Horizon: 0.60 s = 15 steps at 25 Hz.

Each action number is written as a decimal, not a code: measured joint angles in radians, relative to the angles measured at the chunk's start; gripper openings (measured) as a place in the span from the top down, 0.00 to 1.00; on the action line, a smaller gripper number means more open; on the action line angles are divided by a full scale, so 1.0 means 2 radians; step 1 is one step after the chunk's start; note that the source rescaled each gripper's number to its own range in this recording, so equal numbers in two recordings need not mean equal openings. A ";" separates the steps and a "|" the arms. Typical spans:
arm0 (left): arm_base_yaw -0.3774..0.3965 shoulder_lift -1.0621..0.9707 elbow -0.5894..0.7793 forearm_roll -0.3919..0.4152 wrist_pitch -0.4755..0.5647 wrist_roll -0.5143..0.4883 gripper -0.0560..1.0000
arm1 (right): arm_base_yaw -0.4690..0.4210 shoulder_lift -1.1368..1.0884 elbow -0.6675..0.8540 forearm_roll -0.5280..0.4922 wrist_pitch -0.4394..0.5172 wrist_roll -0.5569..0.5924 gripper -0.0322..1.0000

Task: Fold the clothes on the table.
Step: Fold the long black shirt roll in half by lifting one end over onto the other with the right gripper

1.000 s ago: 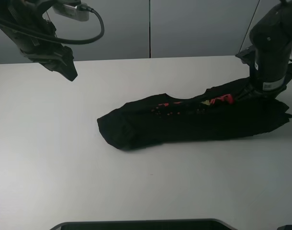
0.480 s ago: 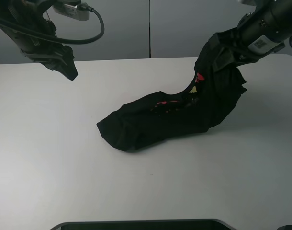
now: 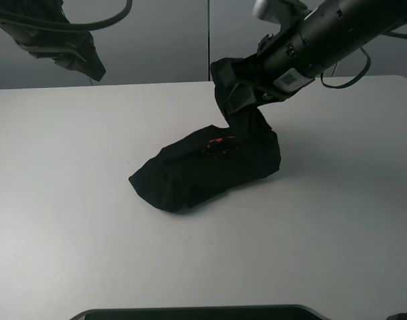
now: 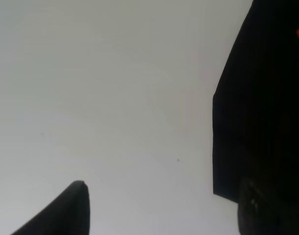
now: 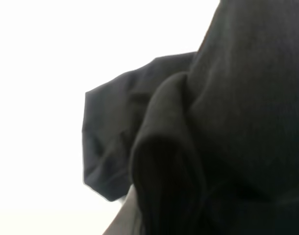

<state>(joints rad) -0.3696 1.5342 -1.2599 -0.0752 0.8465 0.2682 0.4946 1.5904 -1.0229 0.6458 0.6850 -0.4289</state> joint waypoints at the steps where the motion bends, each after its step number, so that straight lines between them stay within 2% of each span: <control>1: 0.000 -0.007 0.000 0.000 0.000 0.000 0.15 | 0.015 0.010 0.000 0.001 -0.008 0.001 0.86; 7: 0.000 -0.059 0.000 0.000 -0.001 0.000 0.15 | 0.090 0.083 0.000 0.022 -0.066 0.008 0.86; 11: 0.000 -0.079 0.000 0.000 -0.001 0.000 0.15 | 0.106 0.119 -0.001 0.031 -0.108 0.002 0.86; 15: 0.000 -0.085 0.000 -0.001 -0.001 0.000 0.15 | 0.108 0.153 -0.021 0.037 -0.115 -0.001 0.86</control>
<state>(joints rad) -0.3696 1.3649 -1.2591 -0.0771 0.8446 0.2682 0.7114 1.8963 -1.0646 0.7200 0.4554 -0.4308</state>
